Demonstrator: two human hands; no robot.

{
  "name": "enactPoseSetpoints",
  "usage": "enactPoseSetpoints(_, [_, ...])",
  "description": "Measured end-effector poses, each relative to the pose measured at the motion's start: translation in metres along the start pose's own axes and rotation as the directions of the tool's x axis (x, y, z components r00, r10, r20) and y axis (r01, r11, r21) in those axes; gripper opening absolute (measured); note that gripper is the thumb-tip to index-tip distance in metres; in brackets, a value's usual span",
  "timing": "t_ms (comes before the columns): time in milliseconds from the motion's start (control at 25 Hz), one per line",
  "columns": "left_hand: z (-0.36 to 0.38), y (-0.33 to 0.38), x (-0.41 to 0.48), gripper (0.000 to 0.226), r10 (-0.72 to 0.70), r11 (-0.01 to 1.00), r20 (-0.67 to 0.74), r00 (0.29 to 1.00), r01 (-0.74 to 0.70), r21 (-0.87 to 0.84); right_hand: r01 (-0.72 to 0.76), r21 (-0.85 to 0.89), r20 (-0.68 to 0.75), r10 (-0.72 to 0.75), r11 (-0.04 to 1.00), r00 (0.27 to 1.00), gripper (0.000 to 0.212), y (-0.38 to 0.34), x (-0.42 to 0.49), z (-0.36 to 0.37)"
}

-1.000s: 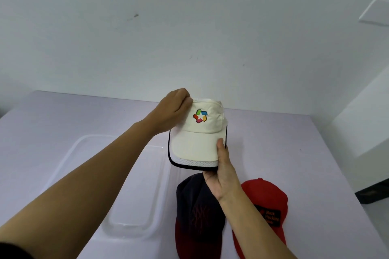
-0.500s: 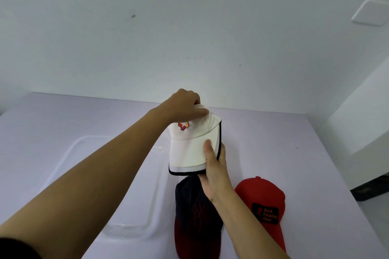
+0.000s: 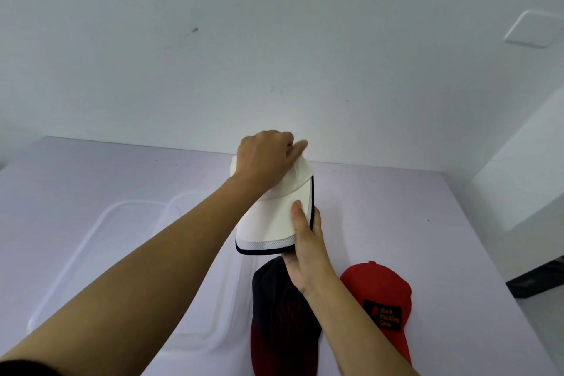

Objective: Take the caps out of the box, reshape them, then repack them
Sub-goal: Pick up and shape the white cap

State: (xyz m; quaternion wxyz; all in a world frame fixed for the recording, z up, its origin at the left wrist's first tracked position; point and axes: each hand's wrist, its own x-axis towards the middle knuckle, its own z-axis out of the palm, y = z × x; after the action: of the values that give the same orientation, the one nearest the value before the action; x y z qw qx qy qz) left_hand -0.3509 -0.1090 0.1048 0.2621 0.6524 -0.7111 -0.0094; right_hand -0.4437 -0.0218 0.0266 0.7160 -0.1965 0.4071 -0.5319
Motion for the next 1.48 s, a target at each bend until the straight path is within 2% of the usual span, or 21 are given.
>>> enactPoseSetpoints(120, [-0.004,-0.021,0.003,0.040,-0.174,0.924,-0.086,0.981,0.133,-0.359,-0.051,0.168,-0.003,0.053,0.985,0.999,0.036,0.000,0.006,-0.010])
enactPoseSetpoints(160, [-0.002,-0.031,0.000,0.037,-0.275,0.875,-0.064,0.959,0.222,-0.429,-0.051,0.229,-0.014,0.056,0.972,0.998,0.039,-0.003,0.009,-0.014])
enactPoseSetpoints(200, [0.003,-0.042,-0.007,0.037,-0.396,0.805,0.023,0.918,0.360,-0.471,-0.042,0.284,-0.030,0.052,0.958,0.998,0.042,-0.005,0.013,-0.019])
enactPoseSetpoints(240, [0.010,-0.050,-0.017,0.041,-0.521,0.668,0.189,0.832,0.536,-0.517,-0.031,0.328,-0.049,0.049,0.944,0.998,0.043,-0.006,0.018,-0.023])
enactPoseSetpoints(280, [0.019,-0.054,-0.029,0.045,-0.592,0.441,0.408,0.696,0.702,-0.559,-0.022,0.356,-0.065,0.049,0.934,0.997,0.043,-0.006,0.023,-0.027])
enactPoseSetpoints(320, [0.027,-0.052,-0.042,0.047,-0.564,0.169,0.614,0.553,0.805,-0.569,-0.021,0.363,-0.070,0.050,0.932,0.996,0.043,-0.007,0.029,-0.031])
enactPoseSetpoints(360, [0.035,-0.050,-0.053,0.044,-0.470,-0.074,0.756,0.456,0.833,-0.549,-0.027,0.349,-0.062,0.052,0.937,0.997,0.044,-0.006,0.036,-0.034])
enactPoseSetpoints(400, [0.043,-0.047,-0.060,0.037,-0.366,-0.263,0.830,0.420,0.809,-0.526,-0.039,0.321,-0.040,0.054,0.946,0.998,0.045,-0.006,0.043,-0.036])
enactPoseSetpoints(440, [0.051,-0.045,-0.063,0.027,-0.298,-0.393,0.856,0.422,0.763,-0.513,-0.049,0.288,-0.016,0.056,0.956,0.998,0.046,-0.006,0.049,-0.037])
enactPoseSetpoints(520, [0.066,-0.044,-0.063,0.010,-0.255,-0.539,0.853,0.455,0.666,-0.516,-0.056,0.262,0.010,0.055,0.963,0.998,0.045,-0.010,0.062,-0.041])
enactPoseSetpoints(600, [0.080,-0.049,-0.057,0.004,-0.249,-0.597,0.842,0.479,0.608,-0.523,-0.077,0.266,0.012,0.077,0.961,0.997,0.041,-0.013,0.076,-0.049])
enactPoseSetpoints(680, [0.099,-0.059,-0.051,0.007,-0.266,-0.564,0.834,0.483,0.623,-0.541,-0.138,0.242,-0.012,0.145,0.960,0.989,0.042,-0.010,0.093,-0.062])
enactPoseSetpoints(800, [0.129,-0.072,-0.052,0.014,-0.303,-0.440,0.834,0.461,0.709,-0.551,-0.235,0.106,-0.098,0.245,0.966,0.965,0.046,0.005,0.117,-0.085])
enactPoseSetpoints(1040, [0.177,-0.076,-0.062,0.021,-0.379,-0.142,0.806,0.456,0.831,-0.537,-0.282,-0.091,-0.197,0.260,0.955,0.945,0.048,0.030,0.147,-0.130])
enactPoseSetpoints(1120, [0.189,-0.077,-0.069,0.023,-0.419,-0.037,0.794,0.440,0.866,-0.500,-0.287,-0.219,-0.210,0.242,0.933,0.947,0.046,0.033,0.149,-0.137])
enactPoseSetpoints(1160, [0.194,-0.078,-0.071,0.024,-0.443,0.047,0.779,0.443,0.879,-0.474,-0.286,-0.347,-0.235,0.212,0.893,0.949,0.046,0.033,0.147,-0.139])
enactPoseSetpoints(1200, [0.198,-0.080,-0.073,0.029,-0.467,0.146,0.760,0.453,0.886,-0.439,-0.284,-0.518,-0.269,0.161,0.807,0.950,0.047,0.034,0.146,-0.141])
enactPoseSetpoints(1280, [0.200,-0.081,-0.072,0.038,-0.510,0.388,0.717,0.475,0.871,-0.301,-0.282,-0.771,-0.304,0.059,0.571,0.951,0.066,0.034,0.144,-0.144])
enactPoseSetpoints(1320, [0.199,-0.079,-0.070,0.042,-0.523,0.525,0.680,0.514,0.823,-0.218,-0.272,-0.830,-0.297,0.027,0.487,0.955,0.073,0.033,0.144,-0.145])
enactPoseSetpoints(1400, [0.193,-0.071,-0.059,0.044,-0.481,0.740,0.555,0.679,0.654,-0.159,-0.187,-0.895,-0.231,-0.064,0.404,0.971,0.074,0.027,0.146,-0.146])
enactPoseSetpoints(1480, [0.181,-0.068,-0.042,0.042,-0.398,0.839,0.374,0.837,0.498,-0.221,0.006,-0.945,-0.073,-0.229,0.326,0.971,0.057,0.016,0.153,-0.141])
